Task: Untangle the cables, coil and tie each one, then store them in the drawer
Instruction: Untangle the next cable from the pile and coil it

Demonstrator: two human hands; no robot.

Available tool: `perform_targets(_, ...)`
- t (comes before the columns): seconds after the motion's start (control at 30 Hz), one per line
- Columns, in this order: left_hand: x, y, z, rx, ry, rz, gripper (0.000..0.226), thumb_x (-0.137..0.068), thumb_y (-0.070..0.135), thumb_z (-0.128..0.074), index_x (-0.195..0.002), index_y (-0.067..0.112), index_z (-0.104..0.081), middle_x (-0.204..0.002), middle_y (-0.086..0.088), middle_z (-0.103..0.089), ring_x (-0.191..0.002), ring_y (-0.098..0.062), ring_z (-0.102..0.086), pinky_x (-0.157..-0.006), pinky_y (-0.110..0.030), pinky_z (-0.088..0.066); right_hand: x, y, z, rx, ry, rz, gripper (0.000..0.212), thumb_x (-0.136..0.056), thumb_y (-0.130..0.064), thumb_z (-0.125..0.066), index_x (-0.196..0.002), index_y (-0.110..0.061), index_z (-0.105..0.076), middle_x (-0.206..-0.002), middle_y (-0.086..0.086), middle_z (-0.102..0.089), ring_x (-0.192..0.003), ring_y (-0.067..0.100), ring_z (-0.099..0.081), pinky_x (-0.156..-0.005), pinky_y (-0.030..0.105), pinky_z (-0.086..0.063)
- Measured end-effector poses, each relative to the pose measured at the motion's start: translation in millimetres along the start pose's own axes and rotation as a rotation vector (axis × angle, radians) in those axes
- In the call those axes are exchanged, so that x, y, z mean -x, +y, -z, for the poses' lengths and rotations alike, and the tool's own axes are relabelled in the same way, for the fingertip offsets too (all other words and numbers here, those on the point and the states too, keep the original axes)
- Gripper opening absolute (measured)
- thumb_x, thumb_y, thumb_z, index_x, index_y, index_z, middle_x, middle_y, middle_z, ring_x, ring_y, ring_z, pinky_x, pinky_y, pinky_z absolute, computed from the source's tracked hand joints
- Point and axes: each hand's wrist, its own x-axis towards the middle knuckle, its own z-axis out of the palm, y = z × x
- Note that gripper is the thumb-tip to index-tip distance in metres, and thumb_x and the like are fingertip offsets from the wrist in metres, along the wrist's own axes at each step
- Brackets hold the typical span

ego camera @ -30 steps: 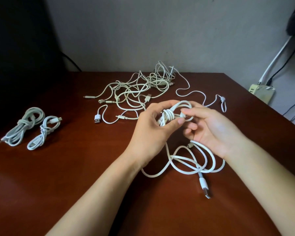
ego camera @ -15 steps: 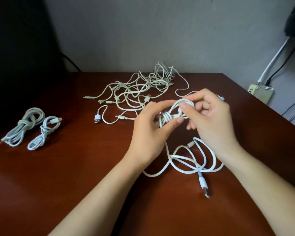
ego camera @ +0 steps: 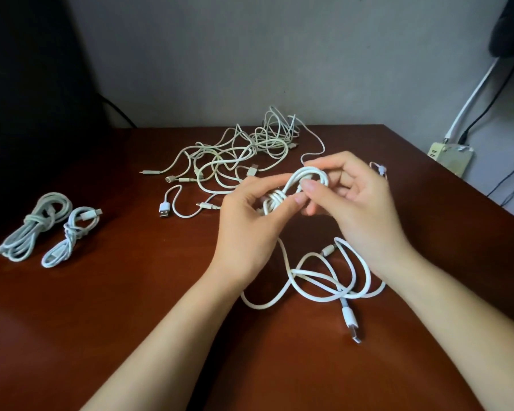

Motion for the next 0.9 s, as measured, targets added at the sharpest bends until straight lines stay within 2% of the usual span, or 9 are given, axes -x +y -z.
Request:
perform_targets(0.1, -1.6, -0.9, -0.9, 0.005, -0.115, 0.067, 0.024, -0.087, 0.015, -0.068, -0.111, 0.019, -0.07, -0.092, 0.009, -0.07, -0.084, -0.006, -0.065, -0.078, -0.026, -0.052, -3.5, 1.2, 2.9, -0.016, 0.055, -0.092, 0.022, -0.088, 0.006, -0.059, -0.095, -0.014, -0.065, -0.068, -0.004, -0.065, -0.057, 0.006, -0.06, -0.067, 0.026, -0.057)
perform_targets(0.17, -3.5, 0.5, 0.9, 0.123, -0.16, 0.228, 0.025, -0.091, 0.014, -0.061, -0.115, 0.014, -0.067, -0.084, 0.011, -0.068, -0.072, -0.006, -0.06, -0.068, -0.021, -0.05, -5.4, 1.3, 5.1, -0.015, 0.063, -0.115, 0.023, -0.089, 0.005, -0.058, -0.096, -0.015, -0.067, -0.072, 0.001, -0.065, -0.058, 0.007, -0.06, -0.07, 0.029, -0.058)
perform_targets(0.2, -4.4, 2.2, 2.3, 0.198, -0.182, 0.328, 0.025, -0.093, 0.015, -0.058, -0.116, 0.012, -0.066, -0.086, 0.005, -0.068, -0.07, -0.009, -0.06, -0.066, -0.02, -0.051, -6.2, 1.1, 6.7, -0.025, 0.063, -0.124, 0.023, -0.089, 0.004, -0.058, -0.096, -0.015, -0.068, -0.075, 0.004, -0.064, -0.059, 0.008, -0.06, -0.069, 0.028, -0.057)
perform_targets(0.27, -5.6, 5.1, 6.0, 0.335, -0.254, 0.486, 0.022, -0.093, 0.014, -0.055, -0.111, 0.009, -0.067, -0.091, -0.007, -0.069, -0.069, -0.013, -0.063, -0.067, -0.02, -0.055, -7.8, 0.0, 11.2, -0.047, 0.06, -0.132, 0.022, -0.09, 0.003, -0.058, -0.097, -0.015, -0.069, -0.076, 0.005, -0.064, -0.059, 0.009, -0.061, -0.068, 0.025, -0.055)
perform_targets(0.37, -7.3, 4.8, 11.2, 0.442, -0.346, 0.57, 0.019, -0.093, 0.009, -0.053, -0.102, 0.004, -0.069, -0.095, -0.016, -0.071, -0.074, -0.017, -0.069, -0.071, -0.022, -0.057, -10.1, -1.2, 15.6, -0.068, 0.068, -0.146, 0.022, -0.09, 0.001, -0.058, -0.096, -0.017, -0.07, -0.074, 0.001, -0.065, -0.059, 0.009, -0.06, -0.067, 0.023, -0.053)
perform_targets(0.57, -9.9, 2.3, 17.4, 0.576, -0.43, 0.57, 0.03, -0.082, 0.005, -0.054, -0.109, -0.003, -0.064, -0.104, -0.018, -0.07, -0.088, -0.024, -0.071, -0.083, -0.029, -0.057, -12.7, 0.8, 15.8, -0.184, 0.064, -0.229, 0.019, -0.09, 0.002, -0.056, -0.098, -0.011, -0.069, -0.07, -0.001, -0.065, -0.057, 0.006, -0.056, -0.066, 0.022, -0.054)
perform_targets(0.7, -9.7, 3.1, 13.6, 0.548, -0.348, 0.573, 0.027, -0.087, 0.003, -0.055, -0.111, 0.0, -0.064, -0.1, -0.016, -0.07, -0.084, -0.02, -0.071, -0.078, -0.025, -0.058, -12.3, 2.7, 16.2, -0.162, 0.095, -0.235, 0.019, -0.091, 0.001, -0.056, -0.099, -0.012, -0.069, -0.075, 0.003, -0.063, -0.059, 0.006, -0.058, -0.07, 0.024, -0.055)
perform_targets(0.8, -7.3, 3.1, 7.5, 0.311, -0.215, 0.48, 0.02, -0.084, 0.006, -0.066, -0.104, 0.009, -0.065, -0.088, -0.009, -0.067, -0.076, -0.019, -0.071, -0.075, -0.025, -0.058, -13.4, 2.2, 17.4, -0.137, 0.185, -0.215, 0.018, -0.091, 0.0, -0.058, -0.097, -0.013, -0.068, -0.073, 0.005, -0.061, -0.058, 0.005, -0.059, -0.069, 0.024, -0.055)
perform_targets(0.9, -3.3, -2.1, 2.1, -0.021, -0.122, 0.305, 0.016, -0.083, 0.017, -0.071, -0.098, 0.022, -0.067, -0.084, -0.001, -0.073, -0.077, -0.016, -0.072, -0.084, -0.037, -0.057, -13.0, 1.0, 15.9, -0.089, 0.229, -0.183, 0.015, -0.089, -0.002, -0.062, -0.097, -0.013, -0.068, -0.068, 0.002, -0.061, -0.059, 0.006, -0.06, -0.069, 0.024, -0.055)
